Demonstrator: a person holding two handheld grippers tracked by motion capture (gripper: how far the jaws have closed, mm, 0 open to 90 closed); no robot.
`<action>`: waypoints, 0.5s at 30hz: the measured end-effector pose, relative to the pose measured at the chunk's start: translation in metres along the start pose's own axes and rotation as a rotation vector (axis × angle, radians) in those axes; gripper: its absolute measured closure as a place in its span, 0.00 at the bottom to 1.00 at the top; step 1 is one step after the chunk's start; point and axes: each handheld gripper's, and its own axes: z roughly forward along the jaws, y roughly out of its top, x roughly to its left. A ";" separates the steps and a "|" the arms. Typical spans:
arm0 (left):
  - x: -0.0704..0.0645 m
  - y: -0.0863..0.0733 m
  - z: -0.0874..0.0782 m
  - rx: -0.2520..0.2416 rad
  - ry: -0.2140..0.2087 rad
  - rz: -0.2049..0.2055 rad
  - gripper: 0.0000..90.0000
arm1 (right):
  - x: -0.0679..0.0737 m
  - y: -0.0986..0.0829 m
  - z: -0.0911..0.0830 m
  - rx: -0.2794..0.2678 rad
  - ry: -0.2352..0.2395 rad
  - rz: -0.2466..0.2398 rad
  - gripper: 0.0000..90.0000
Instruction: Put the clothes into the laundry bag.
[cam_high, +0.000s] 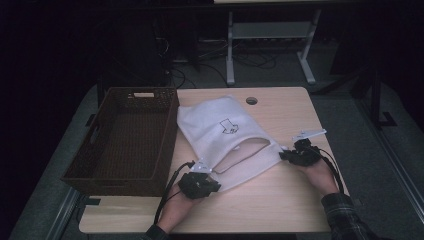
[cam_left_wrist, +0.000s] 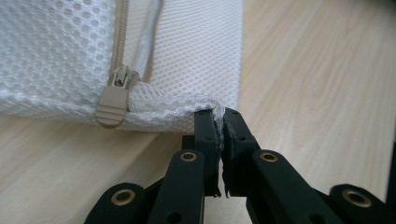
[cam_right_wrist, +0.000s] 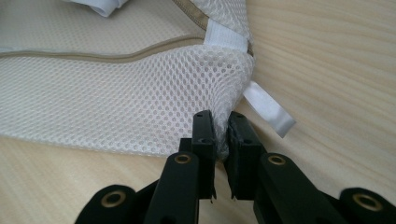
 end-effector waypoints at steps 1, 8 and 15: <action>0.001 0.000 -0.001 -0.001 0.010 -0.003 0.95 | 0.002 0.000 -0.002 -0.002 -0.004 -0.001 0.91; 0.009 -0.001 -0.006 -0.016 0.048 -0.047 0.94 | 0.020 -0.009 -0.015 0.020 -0.026 -0.038 0.91; 0.012 -0.001 -0.007 -0.010 0.073 -0.057 0.93 | 0.034 -0.022 -0.029 0.030 -0.022 -0.044 0.92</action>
